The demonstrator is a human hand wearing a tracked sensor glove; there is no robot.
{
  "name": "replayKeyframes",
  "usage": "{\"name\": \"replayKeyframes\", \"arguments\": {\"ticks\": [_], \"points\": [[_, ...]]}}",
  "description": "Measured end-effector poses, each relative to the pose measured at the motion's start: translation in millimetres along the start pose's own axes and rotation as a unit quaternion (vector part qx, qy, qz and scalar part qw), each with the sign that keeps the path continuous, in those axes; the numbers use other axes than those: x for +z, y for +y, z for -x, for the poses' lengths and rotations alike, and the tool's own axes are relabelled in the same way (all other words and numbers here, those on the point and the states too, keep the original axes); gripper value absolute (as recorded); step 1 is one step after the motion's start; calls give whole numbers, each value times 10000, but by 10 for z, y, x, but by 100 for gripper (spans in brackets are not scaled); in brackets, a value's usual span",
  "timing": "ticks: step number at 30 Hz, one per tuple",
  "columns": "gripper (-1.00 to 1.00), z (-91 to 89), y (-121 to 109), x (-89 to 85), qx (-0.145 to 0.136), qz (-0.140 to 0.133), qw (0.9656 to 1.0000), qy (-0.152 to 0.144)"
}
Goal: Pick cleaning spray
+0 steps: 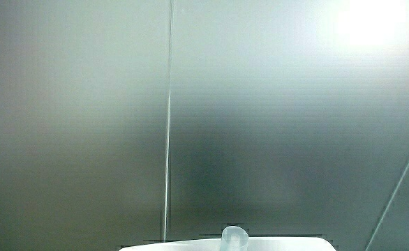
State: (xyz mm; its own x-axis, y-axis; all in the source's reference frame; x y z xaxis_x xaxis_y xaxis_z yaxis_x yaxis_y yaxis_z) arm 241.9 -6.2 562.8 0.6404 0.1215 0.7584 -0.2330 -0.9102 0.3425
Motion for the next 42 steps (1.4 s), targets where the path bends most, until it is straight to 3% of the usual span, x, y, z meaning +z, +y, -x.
{"name": "replayKeyframes", "arguments": {"ticks": [1,6,8,12,17,20,24,26,27,29,30,34,35,36,37,38,42], "points": [[0,57,-21,32,-273,90,9995,121],[0,63,-41,75,-418,-19,9991,58],[0,-3,-25,56,-446,-58,9988,202],[0,-88,12,54,-855,-115,9941,653],[0,-42,109,89,-846,-268,9938,670],[0,57,170,84,-1075,-161,9896,938],[0,103,299,58,-850,-200,9925,859],[0,206,330,57,-976,-178,9904,965],[0,200,377,42,-838,-176,9920,930],[0,294,425,33,-1034,-103,9893,1027],[0,294,469,21,-849,-152,9920,925],[0,385,561,11,-678,-114,9946,773],[0,182,649,-62,-569,-204,9972,446],[0,370,600,4,-534,-186,9966,597],[0,349,621,-3,-423,-167,9968,650],[0,362,619,8,-456,-192,9973,549],[0,360,627,43,-437,-241,9963,700]]}}
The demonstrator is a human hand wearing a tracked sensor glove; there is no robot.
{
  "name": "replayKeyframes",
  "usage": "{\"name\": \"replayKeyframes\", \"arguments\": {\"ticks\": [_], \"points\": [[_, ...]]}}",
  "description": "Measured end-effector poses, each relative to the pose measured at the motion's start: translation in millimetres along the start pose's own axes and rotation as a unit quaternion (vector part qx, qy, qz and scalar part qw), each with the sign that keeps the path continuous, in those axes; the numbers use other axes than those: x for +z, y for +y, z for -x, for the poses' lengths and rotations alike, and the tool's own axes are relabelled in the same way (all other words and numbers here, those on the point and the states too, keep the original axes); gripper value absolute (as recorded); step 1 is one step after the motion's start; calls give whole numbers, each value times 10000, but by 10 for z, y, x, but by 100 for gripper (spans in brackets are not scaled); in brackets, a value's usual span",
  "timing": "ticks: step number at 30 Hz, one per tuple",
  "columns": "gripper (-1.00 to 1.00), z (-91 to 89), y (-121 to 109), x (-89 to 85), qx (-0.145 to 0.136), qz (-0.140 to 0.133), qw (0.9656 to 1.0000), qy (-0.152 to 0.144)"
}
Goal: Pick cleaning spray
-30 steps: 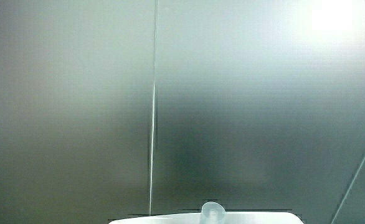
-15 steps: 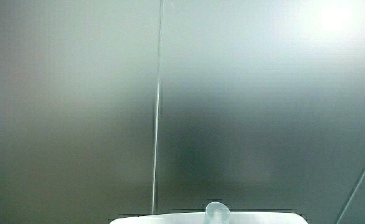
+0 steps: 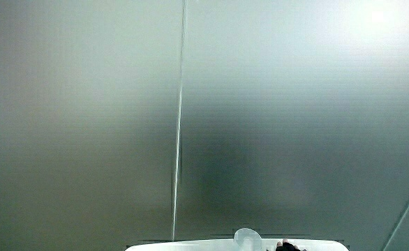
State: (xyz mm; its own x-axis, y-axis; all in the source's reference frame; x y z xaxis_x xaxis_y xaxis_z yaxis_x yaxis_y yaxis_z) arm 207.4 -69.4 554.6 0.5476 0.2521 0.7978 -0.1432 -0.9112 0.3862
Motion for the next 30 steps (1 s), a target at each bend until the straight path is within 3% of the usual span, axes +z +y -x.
{"name": "replayKeyframes", "arguments": {"ticks": [4,7,11,13,15,21,22,23,28,29,30], "points": [[0,-15,13,3,-50,32,9994,330],[0,-113,47,-17,144,45,9954,942],[0,-224,94,-47,306,105,9802,1953],[0,-290,142,-63,497,221,9711,2322],[0,-298,148,-68,507,252,9636,2614],[0,-378,146,-70,520,179,9598,2751],[0,-414,157,-77,442,188,9620,2689],[0,-407,153,-80,461,172,9620,2685],[0,-332,199,-178,487,173,9551,2917],[0,-346,217,-176,515,156,9557,2893],[0,-314,206,-160,635,144,9533,2949]]}}
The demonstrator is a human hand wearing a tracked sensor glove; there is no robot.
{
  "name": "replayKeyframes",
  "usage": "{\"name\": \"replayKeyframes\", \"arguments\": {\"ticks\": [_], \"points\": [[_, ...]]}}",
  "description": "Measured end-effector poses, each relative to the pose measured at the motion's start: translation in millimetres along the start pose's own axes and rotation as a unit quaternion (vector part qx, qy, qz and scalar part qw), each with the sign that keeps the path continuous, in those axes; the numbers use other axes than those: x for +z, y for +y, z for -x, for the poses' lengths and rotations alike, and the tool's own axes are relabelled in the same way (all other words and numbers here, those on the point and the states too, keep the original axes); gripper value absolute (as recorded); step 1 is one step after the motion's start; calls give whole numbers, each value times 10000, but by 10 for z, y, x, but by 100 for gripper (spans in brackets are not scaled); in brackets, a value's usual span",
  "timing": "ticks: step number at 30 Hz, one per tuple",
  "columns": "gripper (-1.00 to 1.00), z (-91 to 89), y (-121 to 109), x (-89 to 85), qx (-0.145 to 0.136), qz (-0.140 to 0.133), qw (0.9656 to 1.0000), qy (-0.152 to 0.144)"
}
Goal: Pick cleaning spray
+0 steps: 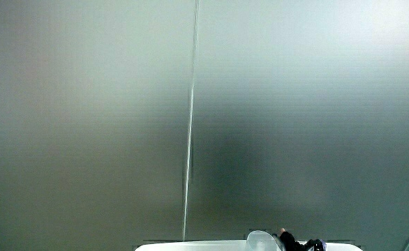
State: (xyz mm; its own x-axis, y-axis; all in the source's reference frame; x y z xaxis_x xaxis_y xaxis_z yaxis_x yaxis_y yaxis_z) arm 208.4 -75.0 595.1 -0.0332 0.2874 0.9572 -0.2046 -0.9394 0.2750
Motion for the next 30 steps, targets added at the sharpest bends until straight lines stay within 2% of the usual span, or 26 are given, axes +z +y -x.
{"name": "replayKeyframes", "arguments": {"ticks": [2,6,7,8,11,14,16,20,22,23,24,26,27,28,30], "points": [[0,13,-1,24,27,-96,9999,-35],[20,62,-1,7,93,-96,9999,-9],[25,70,0,12,216,-137,9997,-34],[30,107,-12,-2,180,-126,9998,27],[45,107,-19,27,219,-313,9992,-75],[60,144,-21,21,336,-343,9987,-163],[70,148,-26,33,259,-385,9988,-183],[90,172,-32,38,315,-422,9985,-143],[100,118,-35,57,326,-477,9982,-166],[100,120,-50,50,291,-477,9983,-145],[100,86,-41,60,396,-478,9979,-170],[100,110,-51,17,278,-486,9984,-80],[100,104,-34,10,380,-467,9981,-114],[100,106,-26,2,300,-460,9984,-155],[100,130,14,-6,362,-412,9983,-194]]}}
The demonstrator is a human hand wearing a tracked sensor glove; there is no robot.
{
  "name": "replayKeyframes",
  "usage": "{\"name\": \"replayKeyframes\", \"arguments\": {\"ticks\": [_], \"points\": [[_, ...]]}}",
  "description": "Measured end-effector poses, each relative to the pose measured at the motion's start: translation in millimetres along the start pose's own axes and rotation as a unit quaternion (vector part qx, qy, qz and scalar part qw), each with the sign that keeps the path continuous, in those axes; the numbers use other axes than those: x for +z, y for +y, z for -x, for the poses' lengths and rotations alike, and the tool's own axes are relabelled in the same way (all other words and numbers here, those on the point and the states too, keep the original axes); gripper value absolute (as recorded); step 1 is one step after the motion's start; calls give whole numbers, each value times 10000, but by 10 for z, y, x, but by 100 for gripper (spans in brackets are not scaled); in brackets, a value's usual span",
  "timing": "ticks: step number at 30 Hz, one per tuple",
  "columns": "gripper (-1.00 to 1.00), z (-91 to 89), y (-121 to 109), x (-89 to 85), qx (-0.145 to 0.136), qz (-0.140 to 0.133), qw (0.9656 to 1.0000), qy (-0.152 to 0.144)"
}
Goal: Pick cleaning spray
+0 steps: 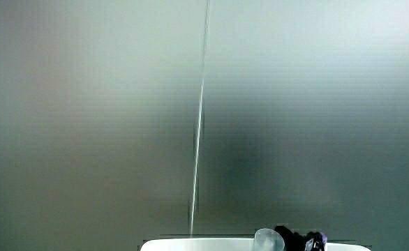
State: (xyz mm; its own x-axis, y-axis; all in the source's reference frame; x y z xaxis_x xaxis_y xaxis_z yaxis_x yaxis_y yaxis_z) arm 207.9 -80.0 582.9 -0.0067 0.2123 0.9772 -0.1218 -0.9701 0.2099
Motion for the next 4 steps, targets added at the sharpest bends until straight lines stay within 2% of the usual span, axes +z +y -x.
{"name": "replayKeyframes", "arguments": {"ticks": [2,4], "points": [[100,90,20,-45,105,53,9999,-23],[100,141,52,-115,63,97,9999,106]]}}
